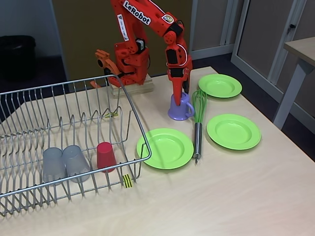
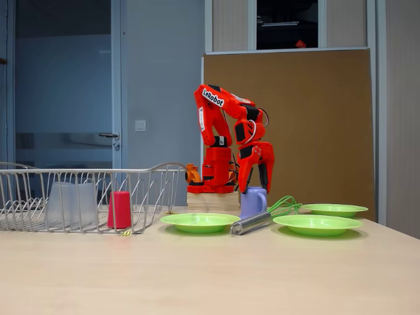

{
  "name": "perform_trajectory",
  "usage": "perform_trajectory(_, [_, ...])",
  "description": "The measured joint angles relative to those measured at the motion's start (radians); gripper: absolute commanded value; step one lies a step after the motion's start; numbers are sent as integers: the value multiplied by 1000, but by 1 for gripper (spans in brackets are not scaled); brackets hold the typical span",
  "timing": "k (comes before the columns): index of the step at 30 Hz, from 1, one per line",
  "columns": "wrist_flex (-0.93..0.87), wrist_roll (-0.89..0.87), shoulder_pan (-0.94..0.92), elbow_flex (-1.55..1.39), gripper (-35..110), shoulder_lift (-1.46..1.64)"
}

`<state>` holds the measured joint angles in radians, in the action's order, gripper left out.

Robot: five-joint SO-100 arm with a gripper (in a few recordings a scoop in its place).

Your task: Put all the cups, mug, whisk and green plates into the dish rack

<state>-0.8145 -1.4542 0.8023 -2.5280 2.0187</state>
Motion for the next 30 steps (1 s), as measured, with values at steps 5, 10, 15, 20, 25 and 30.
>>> perform_trajectory(5, [34, 35, -25, -20, 23, 0])
perform_trajectory(10, [41, 101, -55, -35, 11, 12])
perform_trajectory(15, [-37, 147, -86, -29, 11, 51])
perform_trajectory(20, [-262, 291, -167, 54, 11, 183])
perform_trajectory(25, [-517, 512, -305, 261, 10, 235])
perform_trajectory(30, [-638, 787, -449, 511, 10, 183])
